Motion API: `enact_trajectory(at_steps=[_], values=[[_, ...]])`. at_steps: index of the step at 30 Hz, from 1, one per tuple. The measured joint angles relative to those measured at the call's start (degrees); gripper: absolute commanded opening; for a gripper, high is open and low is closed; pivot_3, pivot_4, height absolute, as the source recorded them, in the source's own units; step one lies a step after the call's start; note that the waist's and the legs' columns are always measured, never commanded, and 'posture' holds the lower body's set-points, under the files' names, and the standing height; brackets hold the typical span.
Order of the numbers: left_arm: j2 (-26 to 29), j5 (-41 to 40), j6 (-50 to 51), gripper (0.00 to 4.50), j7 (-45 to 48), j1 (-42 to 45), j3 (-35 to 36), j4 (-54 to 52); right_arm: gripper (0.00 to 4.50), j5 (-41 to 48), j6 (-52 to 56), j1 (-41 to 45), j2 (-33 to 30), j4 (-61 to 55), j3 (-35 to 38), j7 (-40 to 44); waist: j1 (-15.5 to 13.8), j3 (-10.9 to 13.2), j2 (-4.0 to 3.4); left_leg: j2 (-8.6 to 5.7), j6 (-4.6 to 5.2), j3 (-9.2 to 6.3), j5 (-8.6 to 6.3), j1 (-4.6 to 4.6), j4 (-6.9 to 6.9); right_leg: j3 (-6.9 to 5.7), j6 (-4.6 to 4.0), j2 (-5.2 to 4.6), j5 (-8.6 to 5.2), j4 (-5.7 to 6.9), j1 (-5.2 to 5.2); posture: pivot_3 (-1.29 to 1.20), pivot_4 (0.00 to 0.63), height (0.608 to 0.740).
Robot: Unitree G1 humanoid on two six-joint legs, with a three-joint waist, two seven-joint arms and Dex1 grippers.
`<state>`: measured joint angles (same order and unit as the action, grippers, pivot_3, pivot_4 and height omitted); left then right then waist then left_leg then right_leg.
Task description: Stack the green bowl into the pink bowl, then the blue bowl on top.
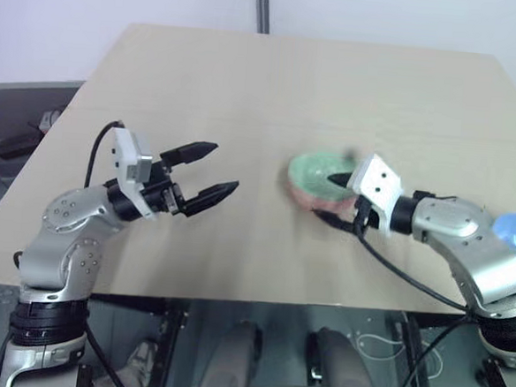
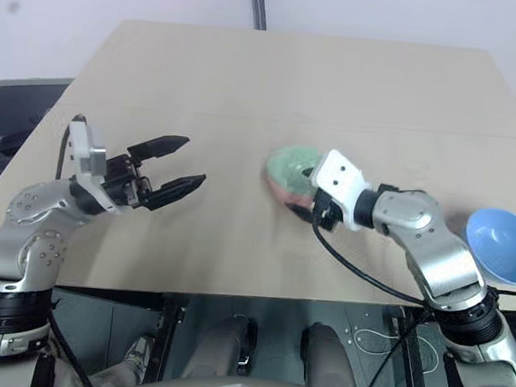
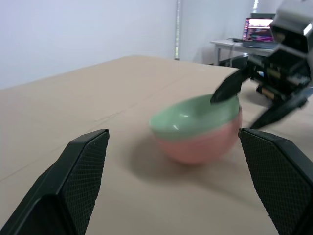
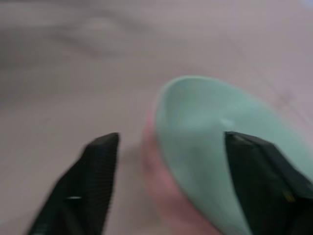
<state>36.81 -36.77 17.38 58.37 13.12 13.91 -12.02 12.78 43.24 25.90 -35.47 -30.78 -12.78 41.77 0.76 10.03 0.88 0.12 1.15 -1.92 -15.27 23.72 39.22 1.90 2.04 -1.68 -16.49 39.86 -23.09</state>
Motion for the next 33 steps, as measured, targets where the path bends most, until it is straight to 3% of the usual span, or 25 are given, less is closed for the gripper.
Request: enact_trajectory(at_steps=[3, 9, 15, 17, 23, 26, 33], values=[[-0.8, 0.7, -0.6, 4.50, 0.4, 1.3, -1.4, 0.9, 4.48, 0.5, 2.0, -0.2, 0.4, -1.9, 3.1, -2.7, 0.0, 0.0, 0.00, 0.01, 0.00, -0.03, 0.00, 0.01, 0.00, -0.06, 0.00, 0.02, 0.00, 0.01, 0.00, 0.00, 0.150, 0.740], [-1.6, 1.2, -1.5, 4.50, 1.5, 2.6, -3.5, 2.2, 4.48, 5.4, 10.5, -3.9, -2.5, -10.6, 16.7, -5.0, -0.5, 0.0, 0.01, -0.02, 0.01, -0.10, 0.00, 0.08, 0.00, -0.17, 0.00, -0.04, 0.00, -0.08, 0.04, 0.00, 0.150, 0.740], [-2.5, 1.8, -2.0, 4.50, 3.2, 4.9, -5.4, 4.9, 4.48, 0.8, 21.2, -20.8, -7.8, -15.3, 32.9, -11.6, -1.1, 0.0, 0.03, -0.03, 0.02, -0.10, 0.00, 0.03, -0.02, -0.19, 0.00, 0.01, -0.01, -0.07, 0.09, 0.00, 0.150, 0.740], [-2.7, 1.8, -2.0, 4.50, 3.9, 5.5, -5.7, 6.2, 4.48, -3.2, 23.3, -25.8, -6.4, -15.1, 36.0, -16.3, -0.9, 0.0, 0.01, -0.03, 0.01, -0.01, 0.00, -0.02, -0.02, -0.08, 0.01, 0.03, -0.01, -0.02, 0.08, 0.00, 0.150, 0.740], [-2.7, 1.8, -2.0, 4.50, 5.1, 6.9, -6.7, 6.6, 4.48, -6.0, 23.8, -30.6, -1.8, -12.5, 36.4, -21.2, 0.1, -0.1, -0.02, 0.03, 0.01, 0.05, 0.00, -0.11, -0.01, 0.04, 0.01, 0.19, -0.01, 0.04, 0.10, 0.00, 0.150, 0.740], [-2.7, 1.8, -2.0, 4.50, 5.1, 6.9, -6.7, 6.7, 3.72, -5.8, 23.0, -31.5, 0.7, -9.4, 36.4, -21.7, 0.1, -0.1, -0.02, 0.03, 0.01, 0.05, 0.00, -0.09, -0.01, 0.03, 0.01, 0.36, -0.01, 0.02, 0.10, 0.00, 0.150, 0.740], [-2.5, 1.8, -1.9, 4.50, 4.8, 6.3, -6.5, 6.4, 0.70, -5.6, 19.9, -30.5, 0.2, -3.8, 37.1, -21.4, 0.1, -0.1, -0.04, 0.03, 0.02, 0.08, 0.00, -0.10, -0.01, 0.08, 0.01, 0.38, -0.01, 0.02, 0.09, 0.00, 0.150, 0.740]])
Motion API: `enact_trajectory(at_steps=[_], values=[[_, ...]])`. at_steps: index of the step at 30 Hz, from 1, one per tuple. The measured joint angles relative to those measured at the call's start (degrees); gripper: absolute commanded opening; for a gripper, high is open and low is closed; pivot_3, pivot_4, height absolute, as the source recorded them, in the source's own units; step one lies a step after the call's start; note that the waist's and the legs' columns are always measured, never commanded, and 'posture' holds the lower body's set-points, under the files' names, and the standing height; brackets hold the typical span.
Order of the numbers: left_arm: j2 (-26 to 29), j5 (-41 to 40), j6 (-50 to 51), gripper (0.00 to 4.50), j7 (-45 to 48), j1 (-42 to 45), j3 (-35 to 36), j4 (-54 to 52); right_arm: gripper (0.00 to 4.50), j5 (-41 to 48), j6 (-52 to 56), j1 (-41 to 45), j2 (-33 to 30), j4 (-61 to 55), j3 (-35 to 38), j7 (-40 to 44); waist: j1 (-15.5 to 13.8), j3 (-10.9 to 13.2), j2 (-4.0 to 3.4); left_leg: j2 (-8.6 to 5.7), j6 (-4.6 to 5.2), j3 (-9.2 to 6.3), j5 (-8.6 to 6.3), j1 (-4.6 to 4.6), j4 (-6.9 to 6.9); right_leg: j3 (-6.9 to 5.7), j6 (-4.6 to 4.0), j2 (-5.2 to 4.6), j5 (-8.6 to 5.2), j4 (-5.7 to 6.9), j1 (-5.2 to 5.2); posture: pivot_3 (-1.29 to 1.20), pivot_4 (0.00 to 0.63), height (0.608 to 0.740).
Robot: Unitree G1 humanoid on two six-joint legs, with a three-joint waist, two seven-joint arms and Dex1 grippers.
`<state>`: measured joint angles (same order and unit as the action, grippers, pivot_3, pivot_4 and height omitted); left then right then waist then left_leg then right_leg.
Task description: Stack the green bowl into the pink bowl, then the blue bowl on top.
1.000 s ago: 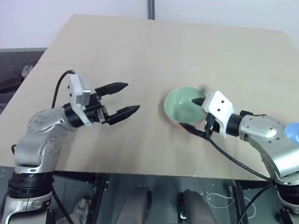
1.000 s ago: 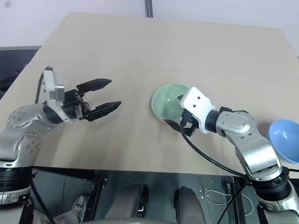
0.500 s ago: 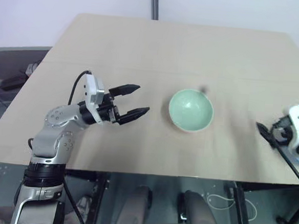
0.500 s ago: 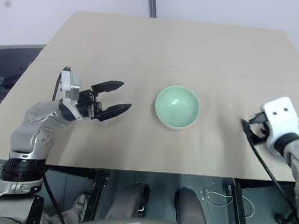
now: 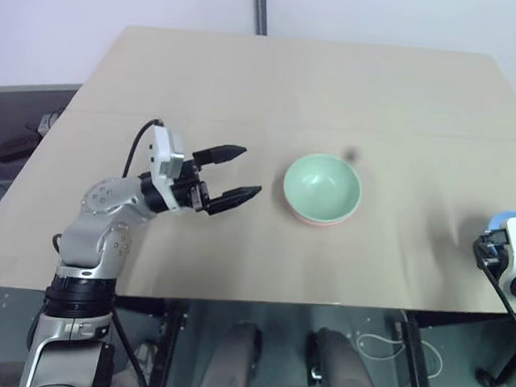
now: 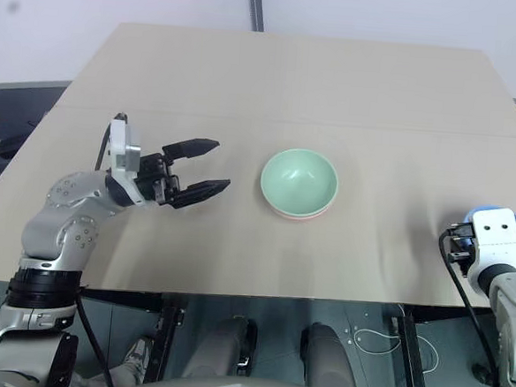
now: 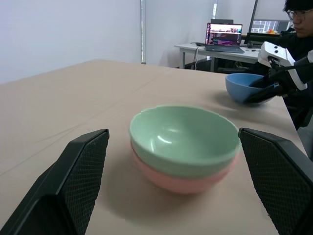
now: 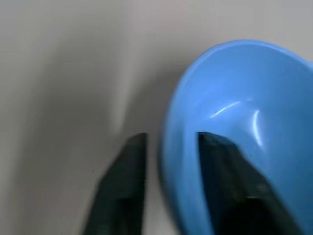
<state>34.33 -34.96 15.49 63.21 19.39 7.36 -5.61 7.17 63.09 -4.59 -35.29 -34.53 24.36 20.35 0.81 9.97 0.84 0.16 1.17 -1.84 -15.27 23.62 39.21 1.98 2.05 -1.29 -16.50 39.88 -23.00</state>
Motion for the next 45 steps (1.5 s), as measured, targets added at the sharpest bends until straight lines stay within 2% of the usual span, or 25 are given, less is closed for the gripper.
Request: enact_trajectory(at_steps=[1, 2, 6, 10, 13, 16, 19, 21, 22, 27, 30, 33, 36, 39, 42, 45], values=[[0.0, 0.0, 0.1, 4.50, -0.2, -0.3, 0.0, -0.1, 0.07, 0.0, -0.5, 0.3, -0.4, 0.5, -0.1, 0.1, 0.0, 0.0, 0.00, 0.01, 0.00, 0.00, 0.00, 0.00, 0.00, 0.00, 0.00, 0.00, 0.00, 0.00, 0.00, 0.00, 0.150, 0.740], [0.0, 0.0, 0.1, 4.50, -0.5, -0.6, 0.0, -0.1, 0.02, -0.2, -1.2, 0.6, -0.9, 0.9, -0.1, 0.2, 0.0, 0.0, 0.00, 0.02, 0.00, -0.02, 0.00, 0.01, 0.00, 0.00, 0.00, 0.01, 0.00, 0.00, 0.00, 0.00, 0.150, 0.740], [0.0, 0.1, 0.1, 4.50, -1.8, -1.2, 0.6, -0.2, 0.02, -0.4, -4.0, 2.1, -3.9, 1.4, -2.0, 0.7, 0.0, 0.0, 0.00, 0.02, 0.00, 0.00, 0.00, 0.01, 0.00, 0.03, 0.00, 0.01, 0.00, 0.00, 0.00, 0.00, 0.150, 0.740], [0.0, 1.3, -0.5, 4.50, -3.6, -1.8, 1.2, -0.4, 0.02, 1.5, -7.8, 8.8, -4.6, -1.1, -5.9, 3.1, 0.2, 0.0, -0.01, 0.07, 0.00, 0.03, 0.00, -0.03, 0.00, 0.10, 0.00, 0.09, 0.00, 0.01, -0.01, 0.00, 0.150, 0.740], [0.0, 2.0, -0.8, 4.50, -4.7, -2.5, 1.3, -0.6, 0.02, 7.3, -8.7, 17.5, -0.5, -5.9, -10.8, 5.7, 0.3, 0.0, -0.01, 0.17, 0.00, -0.01, 0.00, 0.00, 0.00, 0.18, -0.01, 0.14, 0.00, -0.01, -0.02, 0.00, 0.150, 0.740], [0.1, 2.2, -0.9, 4.50, -5.5, -3.7, 1.7, -1.0, 0.02, 12.6, -9.2, 25.5, 3.6, -9.1, -19.8, 8.3, 0.1, 0.0, -0.01, 0.18, 0.00, -0.10, 0.00, 0.07, -0.01, 0.18, -0.02, 0.11, 0.00, -0.07, -0.06, 0.00, 0.150, 0.740], [0.3, 2.2, -0.9, 4.50, -6.2, -4.9, 2.2, -1.7, 0.02, 14.1, -9.4, 27.3, 5.3, -8.8, -25.3, 9.5, -0.4, 0.0, 0.03, 0.03, 0.00, -0.16, 0.00, 0.17, 0.00, 0.06, -0.02, -0.27, 0.00, -0.14, -0.06, 0.00, 0.150, 0.740], [0.5, 2.3, -0.9, 4.50, -7.1, -5.3, 3.0, -2.3, 0.88, 14.8, -9.7, 27.4, 6.0, -6.8, -28.6, 10.5, -0.5, 0.0, 0.05, -0.06, 0.00, -0.14, 0.00, 0.18, 0.02, -0.03, -0.01, -0.40, 0.00, -0.16, -0.05, 0.00, 0.150, 0.740], [0.6, 2.3, -0.9, 4.50, -7.6, -5.6, 3.6, -2.8, 1.14, 14.6, -10.2, 27.3, 6.0, -5.6, -30.2, 10.8, -0.5, 0.0, 0.05, -0.07, 0.00, -0.10, 0.00, 0.17, 0.02, -0.10, -0.01, -0.43, 0.00, -0.16, -0.05, 0.00, 0.150, 0.740], [1.0, 3.3, -0.9, 4.50, -10.1, -7.2, 3.9, -5.6, 3.61, 13.5, -13.8, 25.8, 4.3, -1.6, -33.6, 13.0, -0.2, 0.0, 0.04, -0.07, 0.00, -0.14, 0.00, 0.13, 0.01, -0.19, -0.01, -0.43, 0.00, -0.09, -0.06, 0.00, 0.150, 0.740], [1.0, 4.5, -1.4, 4.50, -12.4, -8.7, 4.0, -7.4, 3.61, 15.5, -14.3, 26.1, 3.7, -1.9, -29.9, 13.2, 0.0, 0.0, 0.04, -0.04, 0.00, -0.15, 0.00, 0.11, 0.00, -0.19, -0.01, -0.40, 0.00, -0.06, -0.05, 0.00, 0.150, 0.740], [0.1, 3.8, -0.7, 4.50, -14.5, -10.7, 5.0, -8.9, 3.61, 21.8, -15.0, 26.1, 5.4, -3.1, -21.1, 13.8, -0.1, 0.0, 0.04, -0.02, 0.00, -0.15, -0.01, 0.11, -0.02, -0.18, -0.01, -0.40, 0.00, -0.07, -0.05, 0.00, 0.150, 0.740], [0.9, 2.9, 0.9, 4.50, -14.6, -14.7, 5.7, -11.8, 3.61, 27.4, -14.6, 22.6, 1.1, -4.2, -11.9, 16.3, -0.4, 0.0, 0.05, -0.04, 0.02, -0.18, -0.01, 0.14, -0.03, -0.16, -0.01, -0.47, 0.00, -0.17, 0.00, 0.00, 0.150, 0.740], [2.7, 2.7, 2.2, 4.50, -14.4, -19.8, 7.1, -14.0, 3.61, 27.0, -18.4, 13.5, -4.7, -0.5, -7.2, 22.3, -0.4, 0.0, 0.05, -0.05, 0.05, -0.15, -0.03, 0.07, -0.05, -0.04, -0.01, -0.48, 0.00, -0.25, 0.10, 0.00, 0.150, 0.740], [4.3, 1.4, 2.8, 4.50, -13.0, -22.5, 9.8, -14.2, 4.38, 24.8, -24.2, 6.7, -8.0, 4.1, -3.9, 27.6, -0.2, 0.0, 0.03, -0.03, 0.05, -0.14, -0.03, -0.03, -0.05, -0.02, -0.01, -0.43, 0.00, -0.13, 0.14, 0.00, 0.150, 0.740], [6.6, -1.0, 3.8, 4.50, -10.7, -24.6, 13.0, -15.2, 4.38, 25.0, -28.1, 2.6, -9.5, 6.3, 2.8, 31.2, -0.1, 0.0, 0.01, 0.04, 0.05, -0.05, -0.04, -0.49, -0.11, 0.01, -0.01, -0.34, -0.02, -0.12, 0.55, 0.00, 0.150, 0.740]])
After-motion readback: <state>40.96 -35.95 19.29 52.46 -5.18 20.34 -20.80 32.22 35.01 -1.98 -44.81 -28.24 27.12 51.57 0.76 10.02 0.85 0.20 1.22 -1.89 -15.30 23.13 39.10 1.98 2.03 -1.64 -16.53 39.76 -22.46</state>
